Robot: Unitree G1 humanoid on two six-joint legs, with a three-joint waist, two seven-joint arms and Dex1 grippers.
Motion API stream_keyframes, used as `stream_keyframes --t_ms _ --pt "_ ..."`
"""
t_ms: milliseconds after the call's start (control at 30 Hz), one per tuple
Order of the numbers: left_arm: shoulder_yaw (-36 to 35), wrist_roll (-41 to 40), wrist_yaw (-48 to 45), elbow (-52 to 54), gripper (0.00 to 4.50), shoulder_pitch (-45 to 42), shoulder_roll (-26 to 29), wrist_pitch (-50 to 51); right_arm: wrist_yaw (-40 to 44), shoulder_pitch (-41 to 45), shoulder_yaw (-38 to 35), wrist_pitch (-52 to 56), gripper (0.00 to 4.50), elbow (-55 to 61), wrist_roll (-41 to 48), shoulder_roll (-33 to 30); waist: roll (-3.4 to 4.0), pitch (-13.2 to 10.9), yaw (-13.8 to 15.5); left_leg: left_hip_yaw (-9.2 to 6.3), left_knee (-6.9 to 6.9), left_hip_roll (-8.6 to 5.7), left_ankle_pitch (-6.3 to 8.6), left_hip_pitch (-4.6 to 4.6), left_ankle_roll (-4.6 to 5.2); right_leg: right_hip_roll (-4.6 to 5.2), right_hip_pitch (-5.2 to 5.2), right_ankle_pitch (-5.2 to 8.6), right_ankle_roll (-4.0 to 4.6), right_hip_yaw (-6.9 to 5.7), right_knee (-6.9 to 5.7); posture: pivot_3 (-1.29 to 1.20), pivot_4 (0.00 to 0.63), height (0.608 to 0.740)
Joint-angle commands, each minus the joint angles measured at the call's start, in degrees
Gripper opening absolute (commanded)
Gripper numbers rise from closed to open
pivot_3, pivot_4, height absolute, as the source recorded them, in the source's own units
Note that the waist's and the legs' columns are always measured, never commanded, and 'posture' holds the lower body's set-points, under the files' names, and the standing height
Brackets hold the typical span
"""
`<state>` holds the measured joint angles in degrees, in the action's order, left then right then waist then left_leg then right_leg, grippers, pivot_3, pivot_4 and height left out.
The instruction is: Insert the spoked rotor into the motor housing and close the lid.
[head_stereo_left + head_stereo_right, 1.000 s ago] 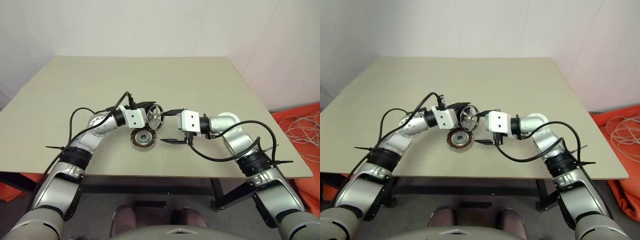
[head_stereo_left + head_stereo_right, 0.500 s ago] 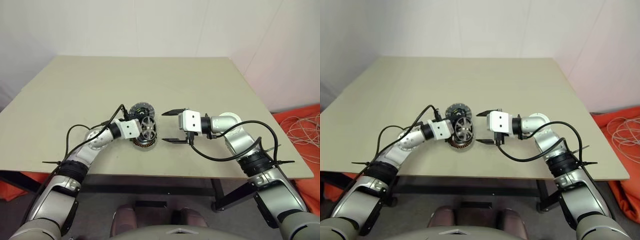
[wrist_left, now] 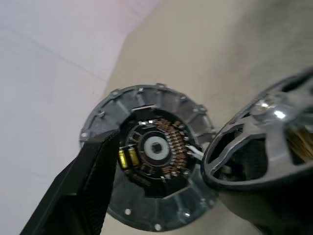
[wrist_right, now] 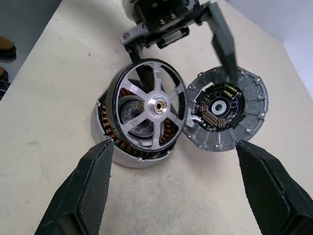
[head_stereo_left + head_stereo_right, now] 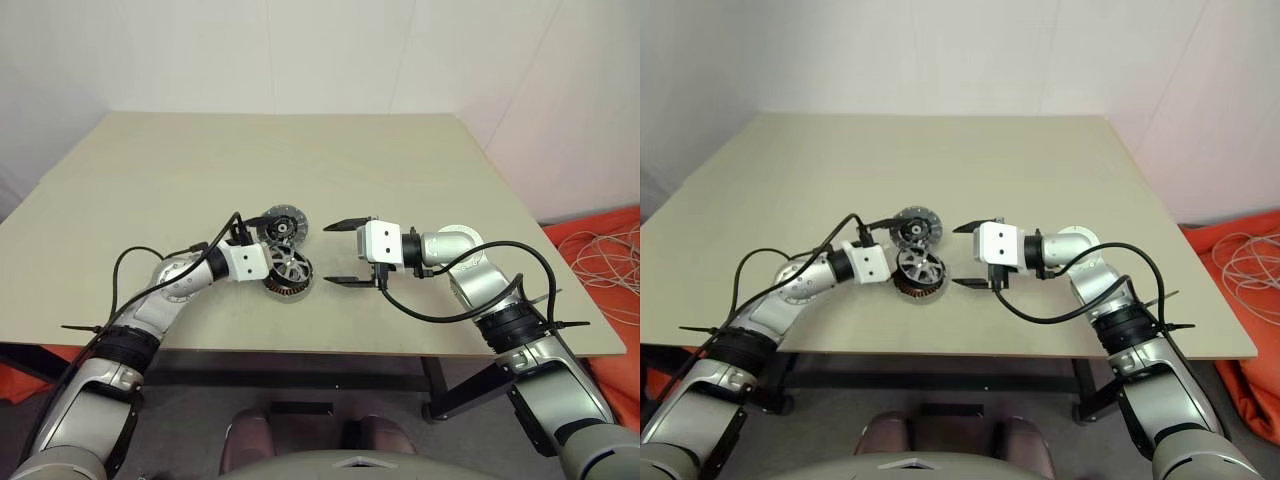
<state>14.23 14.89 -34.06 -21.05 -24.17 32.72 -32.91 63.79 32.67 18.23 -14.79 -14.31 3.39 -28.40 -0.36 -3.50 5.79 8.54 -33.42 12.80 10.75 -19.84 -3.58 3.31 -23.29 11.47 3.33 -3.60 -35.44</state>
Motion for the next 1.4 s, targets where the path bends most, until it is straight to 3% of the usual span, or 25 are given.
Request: stream_keyframes --t_ms 33,500,733,1033,1233,1400 --pt "-0.4 -1.0 -2.9 5.0 3.84 0.2 2.3 1.8 -0.2 0.9 -1.2 -1.1 4.5 0.4 0.3 0.1 0.0 0.0 -0.1 0.0 0.0 0.0 0.0 0.0 0.0 0.0 0.0 0.0 0.0 0.0 0.0 0.0 0.0 0.74" --pt "-0.2 -0.9 -13.6 8.8 3.84 -0.3 10.7 6.5 0.3 1.4 -1.0 -1.4 4.5 -0.3 0.3 0.4 0.02 0.0 -0.2 0.01 0.01 0.0 0.0 0.11 0.0 -0.01 0.01 0.0 0.0 0.01 -0.01 0.0 0.0 0.74" --pt "0.6 -1.7 -21.6 10.0 3.84 -2.2 12.7 14.3 0.5 1.4 -0.8 -0.8 4.5 -0.2 0.3 0.5 0.03 0.0 -0.3 0.01 0.01 0.0 -0.01 0.18 -0.01 -0.01 0.01 0.0 0.01 0.01 -0.03 0.0 0.0 0.74" --pt "-0.2 -2.8 -25.2 10.6 3.84 0.5 13.7 20.4 2.6 1.2 -1.1 5.4 4.5 1.6 1.9 0.4 0.05 0.0 -0.3 0.01 0.03 0.0 0.0 0.17 -0.01 -0.01 0.01 -0.01 0.02 0.01 -0.02 0.0 0.0 0.74" --pt "-1.7 -6.0 -29.4 11.9 3.84 3.0 15.9 32.1 4.3 1.5 -1.2 8.8 4.5 2.3 2.4 0.3 0.06 0.0 -0.4 0.02 0.04 0.01 0.0 0.18 -0.01 -0.01 0.02 -0.01 0.03 0.02 -0.03 0.0 0.0 0.74" --pt "-3.1 -9.5 -32.5 16.8 3.84 5.9 17.7 47.6 5.5 1.9 -1.3 12.8 4.5 2.9 3.0 0.4 0.11 0.0 -0.6 0.06 0.12 0.02 -0.01 0.23 -0.02 -0.03 0.04 0.05 0.11 0.02 -0.04 0.0 0.0 0.74"
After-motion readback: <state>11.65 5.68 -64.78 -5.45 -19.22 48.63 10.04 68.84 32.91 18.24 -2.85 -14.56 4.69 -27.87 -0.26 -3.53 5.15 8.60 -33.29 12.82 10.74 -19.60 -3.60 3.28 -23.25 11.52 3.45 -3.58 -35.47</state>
